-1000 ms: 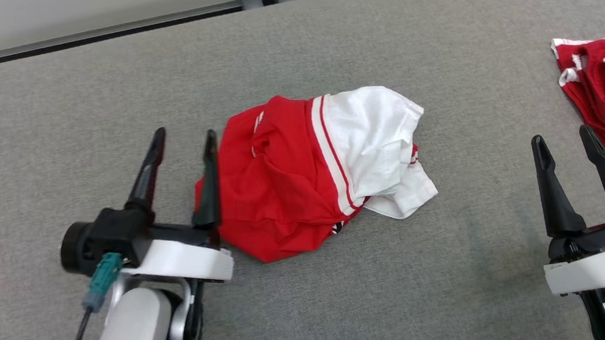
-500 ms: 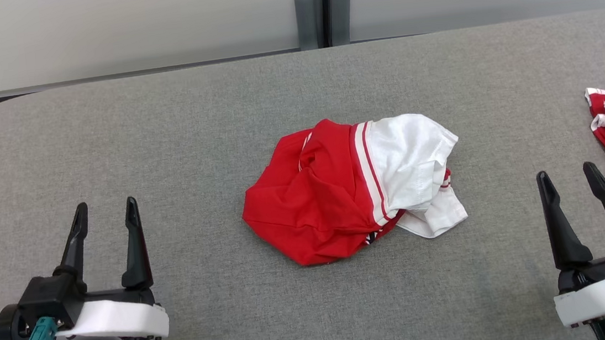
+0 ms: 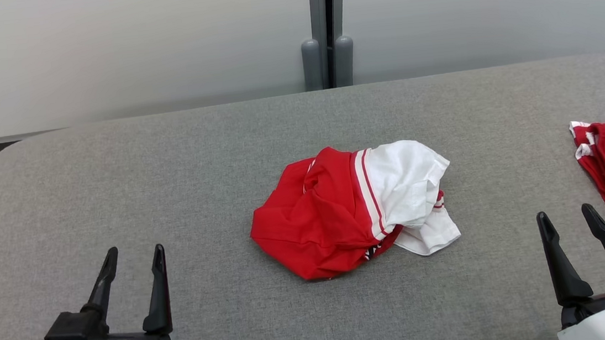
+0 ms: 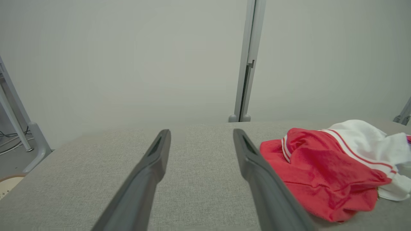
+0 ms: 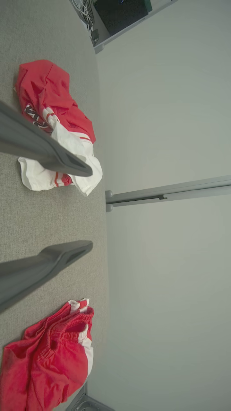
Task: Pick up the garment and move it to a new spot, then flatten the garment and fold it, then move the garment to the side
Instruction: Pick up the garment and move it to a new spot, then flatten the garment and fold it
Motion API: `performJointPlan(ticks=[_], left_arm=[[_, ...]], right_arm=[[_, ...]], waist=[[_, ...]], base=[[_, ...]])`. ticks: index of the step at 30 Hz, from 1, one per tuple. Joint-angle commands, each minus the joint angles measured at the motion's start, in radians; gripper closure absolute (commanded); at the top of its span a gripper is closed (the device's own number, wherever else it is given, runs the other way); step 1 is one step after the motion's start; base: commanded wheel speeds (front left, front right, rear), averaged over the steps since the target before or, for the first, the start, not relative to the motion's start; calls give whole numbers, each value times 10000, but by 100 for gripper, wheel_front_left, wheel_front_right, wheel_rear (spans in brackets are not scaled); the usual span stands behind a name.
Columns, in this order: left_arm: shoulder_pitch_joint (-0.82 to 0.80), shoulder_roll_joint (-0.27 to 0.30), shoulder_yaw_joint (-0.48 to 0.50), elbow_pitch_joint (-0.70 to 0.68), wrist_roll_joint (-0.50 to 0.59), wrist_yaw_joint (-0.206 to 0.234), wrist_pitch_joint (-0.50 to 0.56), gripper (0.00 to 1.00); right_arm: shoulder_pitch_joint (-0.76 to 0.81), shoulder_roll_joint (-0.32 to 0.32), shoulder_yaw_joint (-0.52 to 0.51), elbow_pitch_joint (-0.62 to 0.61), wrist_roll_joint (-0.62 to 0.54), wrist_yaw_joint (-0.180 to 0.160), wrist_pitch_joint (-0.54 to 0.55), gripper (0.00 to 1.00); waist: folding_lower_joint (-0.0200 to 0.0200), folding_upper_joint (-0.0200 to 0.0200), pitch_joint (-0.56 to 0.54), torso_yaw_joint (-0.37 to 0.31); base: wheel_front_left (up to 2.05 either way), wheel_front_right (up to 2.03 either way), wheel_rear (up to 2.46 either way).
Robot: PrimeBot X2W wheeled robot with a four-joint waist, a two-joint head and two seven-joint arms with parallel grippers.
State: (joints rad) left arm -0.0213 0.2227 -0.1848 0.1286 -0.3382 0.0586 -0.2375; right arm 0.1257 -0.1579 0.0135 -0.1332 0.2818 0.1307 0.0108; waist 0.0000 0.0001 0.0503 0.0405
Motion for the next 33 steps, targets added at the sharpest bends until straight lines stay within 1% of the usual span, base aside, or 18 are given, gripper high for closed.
performJointPlan(ticks=[1, 8, 24, 29, 33], left_arm=[[105, 80, -14, -47, 8, 28, 24, 0], [261, 127, -133, -129, 88, 124, 138, 0], [-15, 103, -227, -38, 77, 226, -6, 0], [-108, 83, -268, -72, 103, 234, -12, 0], [-350, 57, -343, -158, 182, 227, -65, 0]], right_arm=[[106, -17, -16, -44, -53, 1, 63, 0], [339, -11, -151, -240, -159, 1, 241, 0], [240, -43, -210, -533, -188, 1, 440, 0], [193, -29, -226, -534, -185, 1, 474, 0], [83, 3, -141, -412, -9, 1, 648, 0]], waist=[[0, -1, -78, -26], [0, -1, -205, -60], [0, -1, 45, -112], [0, -1, 118, -54], [0, -1, 389, 140]], base=[[0, 0, 0], [0, 0, 0], [0, 0, 0], [0, 0, 0], [0, 0, 0]])
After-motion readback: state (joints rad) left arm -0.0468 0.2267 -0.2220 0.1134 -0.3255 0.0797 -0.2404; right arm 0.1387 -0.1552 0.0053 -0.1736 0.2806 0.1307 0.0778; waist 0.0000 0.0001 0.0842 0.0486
